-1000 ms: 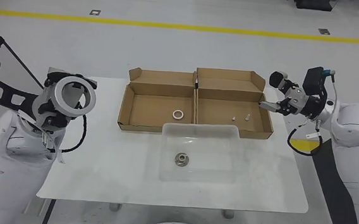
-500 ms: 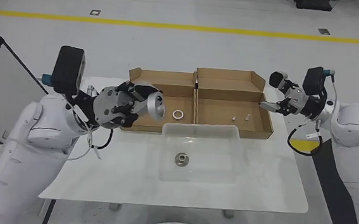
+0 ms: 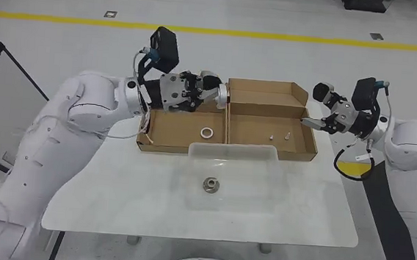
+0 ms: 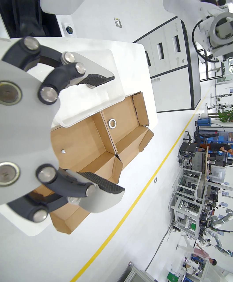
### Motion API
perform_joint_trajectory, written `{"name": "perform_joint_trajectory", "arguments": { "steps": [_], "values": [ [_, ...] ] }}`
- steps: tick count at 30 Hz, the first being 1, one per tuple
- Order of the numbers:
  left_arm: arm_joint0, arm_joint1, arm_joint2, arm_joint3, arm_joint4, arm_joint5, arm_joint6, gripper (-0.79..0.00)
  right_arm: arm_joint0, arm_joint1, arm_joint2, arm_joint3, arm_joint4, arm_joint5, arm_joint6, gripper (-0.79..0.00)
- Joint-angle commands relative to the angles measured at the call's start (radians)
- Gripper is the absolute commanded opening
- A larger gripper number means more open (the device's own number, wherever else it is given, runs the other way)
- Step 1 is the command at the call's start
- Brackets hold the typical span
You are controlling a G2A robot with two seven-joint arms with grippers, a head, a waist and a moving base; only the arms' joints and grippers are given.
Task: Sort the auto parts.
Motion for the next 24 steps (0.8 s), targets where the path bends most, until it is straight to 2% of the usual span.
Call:
{"name": "perform_joint_trajectory", "arguments": {
  "steps": [1,7,13,24],
  "values": [
    [-0.039,-0.01,0.043,0.05,0.061,0.006,-0.034,-0.785,0.0,0.0,0.0,0.0,0.0,0.0,0.0,0.0],
    [-0.104,-0.037,0.152,0.168,0.18,0.051,-0.129,-0.785,0.0,0.0,0.0,0.0,0.0,0.0,0.0,0.0],
    [-0.124,-0.064,0.239,0.26,0.267,0.114,-0.174,-0.785,0.0,0.0,0.0,0.0,0.0,0.0,0.0,0.0],
    [-0.183,-0.12,0.37,0.328,0.426,0.275,-0.321,-0.785,0.0,0.0,0.0,0.0,0.0,0.0,0.0,0.0]
  ]
}}
